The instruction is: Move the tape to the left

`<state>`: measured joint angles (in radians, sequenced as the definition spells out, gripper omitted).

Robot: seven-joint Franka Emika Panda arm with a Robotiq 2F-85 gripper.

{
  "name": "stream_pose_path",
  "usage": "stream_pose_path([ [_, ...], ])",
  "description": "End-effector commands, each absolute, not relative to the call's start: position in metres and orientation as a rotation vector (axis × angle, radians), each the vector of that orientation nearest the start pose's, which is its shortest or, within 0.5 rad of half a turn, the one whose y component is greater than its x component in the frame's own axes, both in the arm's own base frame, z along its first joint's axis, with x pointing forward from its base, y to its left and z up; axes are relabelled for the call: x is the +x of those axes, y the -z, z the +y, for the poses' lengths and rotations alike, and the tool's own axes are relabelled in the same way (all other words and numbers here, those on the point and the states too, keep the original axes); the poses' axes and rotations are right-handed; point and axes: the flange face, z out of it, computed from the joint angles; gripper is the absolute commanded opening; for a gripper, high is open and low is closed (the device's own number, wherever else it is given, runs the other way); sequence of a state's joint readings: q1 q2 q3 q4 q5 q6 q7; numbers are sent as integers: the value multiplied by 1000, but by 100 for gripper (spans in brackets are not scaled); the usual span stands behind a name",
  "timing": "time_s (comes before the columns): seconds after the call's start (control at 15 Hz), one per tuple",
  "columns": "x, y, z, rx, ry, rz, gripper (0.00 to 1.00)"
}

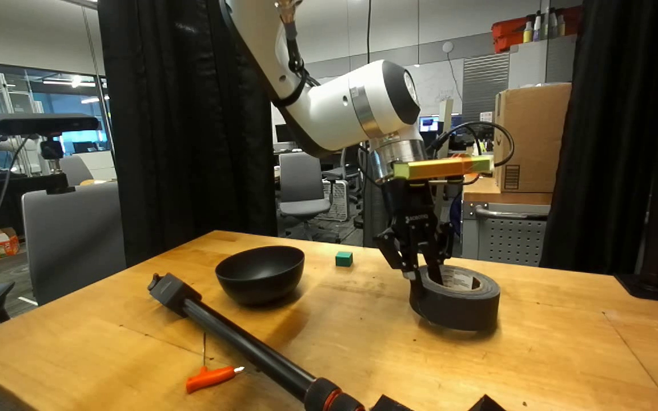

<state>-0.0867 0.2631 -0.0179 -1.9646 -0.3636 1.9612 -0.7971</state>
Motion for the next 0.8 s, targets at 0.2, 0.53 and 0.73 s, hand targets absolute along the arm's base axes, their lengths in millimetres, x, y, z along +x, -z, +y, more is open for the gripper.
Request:
stream_pose_path([
  [0.2,575,-334,-82,-2917,-583,-1466,8],
  [0.53,572,-330,-79,-2782,-575,-1490,8],
  [0.73,570,-328,-75,-2670,-528,-1515,8],
])
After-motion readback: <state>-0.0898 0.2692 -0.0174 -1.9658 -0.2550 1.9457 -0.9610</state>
